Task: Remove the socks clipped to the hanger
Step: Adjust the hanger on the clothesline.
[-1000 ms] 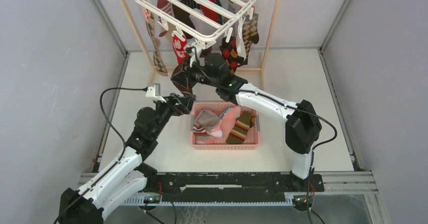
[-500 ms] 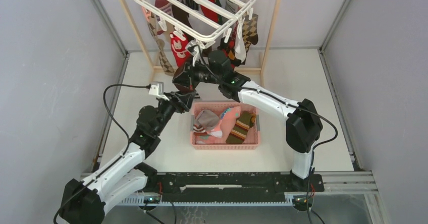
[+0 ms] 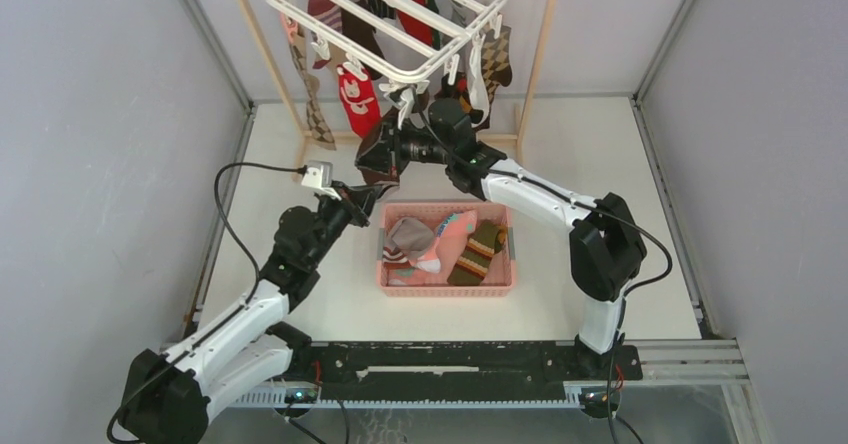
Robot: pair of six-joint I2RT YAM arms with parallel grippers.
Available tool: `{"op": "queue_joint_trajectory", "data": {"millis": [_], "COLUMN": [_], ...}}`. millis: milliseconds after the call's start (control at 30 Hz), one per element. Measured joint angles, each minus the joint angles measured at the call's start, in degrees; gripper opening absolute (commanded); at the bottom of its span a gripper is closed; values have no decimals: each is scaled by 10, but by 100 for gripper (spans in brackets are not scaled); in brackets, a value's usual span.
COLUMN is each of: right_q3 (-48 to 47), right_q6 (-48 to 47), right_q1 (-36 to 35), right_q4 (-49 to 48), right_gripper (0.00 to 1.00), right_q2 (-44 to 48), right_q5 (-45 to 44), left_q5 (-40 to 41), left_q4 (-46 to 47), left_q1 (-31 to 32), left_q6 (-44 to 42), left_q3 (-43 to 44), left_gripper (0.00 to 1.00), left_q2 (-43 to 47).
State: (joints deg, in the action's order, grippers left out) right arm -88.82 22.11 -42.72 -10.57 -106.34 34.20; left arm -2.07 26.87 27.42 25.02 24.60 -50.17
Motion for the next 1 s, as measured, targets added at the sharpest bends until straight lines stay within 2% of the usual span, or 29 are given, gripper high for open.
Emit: {"op": "queue_joint_trajectory", "data": {"millis": [167, 333, 433, 467, 733, 1000], "right_q3": [49, 99, 132, 143, 215, 296], "right_q6": [11, 16, 16, 16, 12, 9], "right_q1": [11, 26, 36, 39, 70, 116], "right_q4": [-8, -13, -13, -13, -10, 0], "right_gripper": [51, 70, 76, 82, 92, 92], "right_q2": [32, 67, 93, 101, 181, 262], "right_q5": [7, 8, 7, 7, 15, 34], "left_q5": [7, 10, 21, 26, 51, 64], "left_q4": [-21, -49, -65, -71, -110, -142], "left_q1": [0, 0, 0, 0, -4, -14], "left_q6": [-1, -2, -3, -4, -8, -11], "left_q3": [8, 38, 58, 63, 89, 96], "left_gripper": [0, 0, 0, 0, 0, 1], "left_q2": [21, 20, 16, 14, 10, 7]}}
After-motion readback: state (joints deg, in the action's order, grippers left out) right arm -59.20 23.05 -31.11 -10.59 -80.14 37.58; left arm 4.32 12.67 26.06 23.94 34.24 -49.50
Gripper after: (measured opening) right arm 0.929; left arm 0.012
